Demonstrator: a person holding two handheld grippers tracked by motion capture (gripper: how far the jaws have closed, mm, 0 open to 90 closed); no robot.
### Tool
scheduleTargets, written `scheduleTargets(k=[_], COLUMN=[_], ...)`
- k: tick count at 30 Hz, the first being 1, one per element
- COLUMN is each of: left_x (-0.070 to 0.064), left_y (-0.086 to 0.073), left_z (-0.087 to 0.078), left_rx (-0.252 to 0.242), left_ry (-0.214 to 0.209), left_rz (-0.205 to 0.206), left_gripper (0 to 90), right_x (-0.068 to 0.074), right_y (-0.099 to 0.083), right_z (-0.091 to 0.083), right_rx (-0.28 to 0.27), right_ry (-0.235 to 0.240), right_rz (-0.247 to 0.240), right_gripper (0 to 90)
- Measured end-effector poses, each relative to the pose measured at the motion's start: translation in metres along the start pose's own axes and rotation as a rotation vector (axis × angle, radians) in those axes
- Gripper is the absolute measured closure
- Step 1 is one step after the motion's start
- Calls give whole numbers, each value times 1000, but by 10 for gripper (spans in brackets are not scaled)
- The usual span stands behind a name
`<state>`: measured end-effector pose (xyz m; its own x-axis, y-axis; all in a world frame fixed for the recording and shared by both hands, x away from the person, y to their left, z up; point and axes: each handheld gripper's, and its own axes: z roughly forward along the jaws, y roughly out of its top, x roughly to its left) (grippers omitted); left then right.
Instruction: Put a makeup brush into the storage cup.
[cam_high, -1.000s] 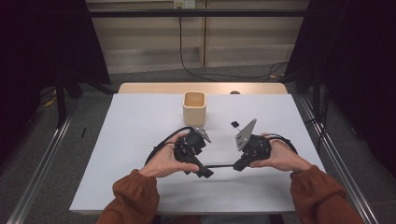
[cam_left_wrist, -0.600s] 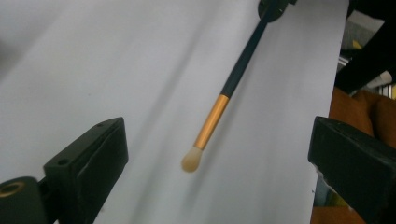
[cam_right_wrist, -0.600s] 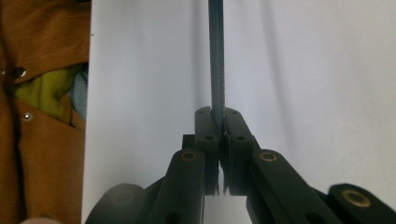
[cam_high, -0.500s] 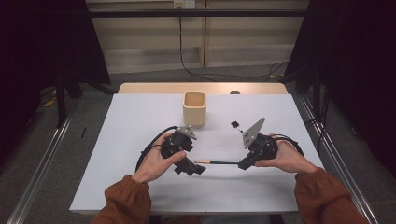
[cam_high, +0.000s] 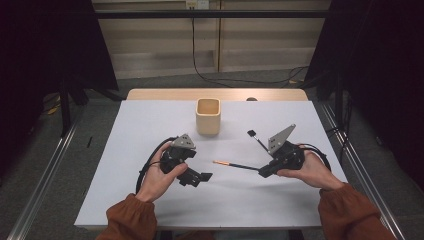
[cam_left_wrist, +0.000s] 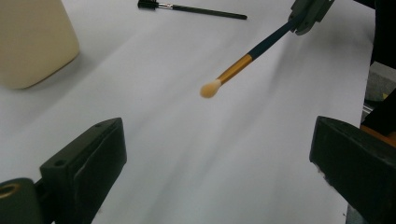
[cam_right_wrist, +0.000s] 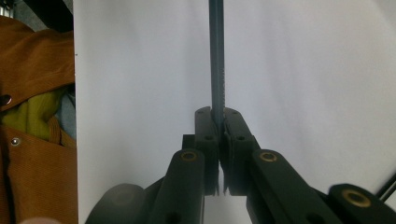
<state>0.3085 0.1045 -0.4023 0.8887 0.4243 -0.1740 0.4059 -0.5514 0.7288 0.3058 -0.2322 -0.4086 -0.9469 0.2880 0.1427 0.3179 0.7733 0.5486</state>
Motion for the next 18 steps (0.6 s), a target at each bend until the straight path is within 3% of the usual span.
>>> scheduleTargets(k=[3, 7, 13, 18], left_x=[-3, -5, -5, -7], left_y=[-5, -13, -22, -27], left_z=[-2, -5, -6, -6], left_rx=[-17, -28, -73, -90], left_ry=[35, 36, 31, 30], left_rz=[-3, -4, -26, -17], left_gripper=[39, 38, 35, 34], right_x=[1, 3, 6, 11], right_y=[-3, -10, -26, -35], right_z=[4, 5, -1, -2], right_rx=[-4, -22, -103, -173], right_ry=[-8, -21, -27, -32], right_rz=[9, 30, 90, 115], right_gripper=[863, 863, 863, 863])
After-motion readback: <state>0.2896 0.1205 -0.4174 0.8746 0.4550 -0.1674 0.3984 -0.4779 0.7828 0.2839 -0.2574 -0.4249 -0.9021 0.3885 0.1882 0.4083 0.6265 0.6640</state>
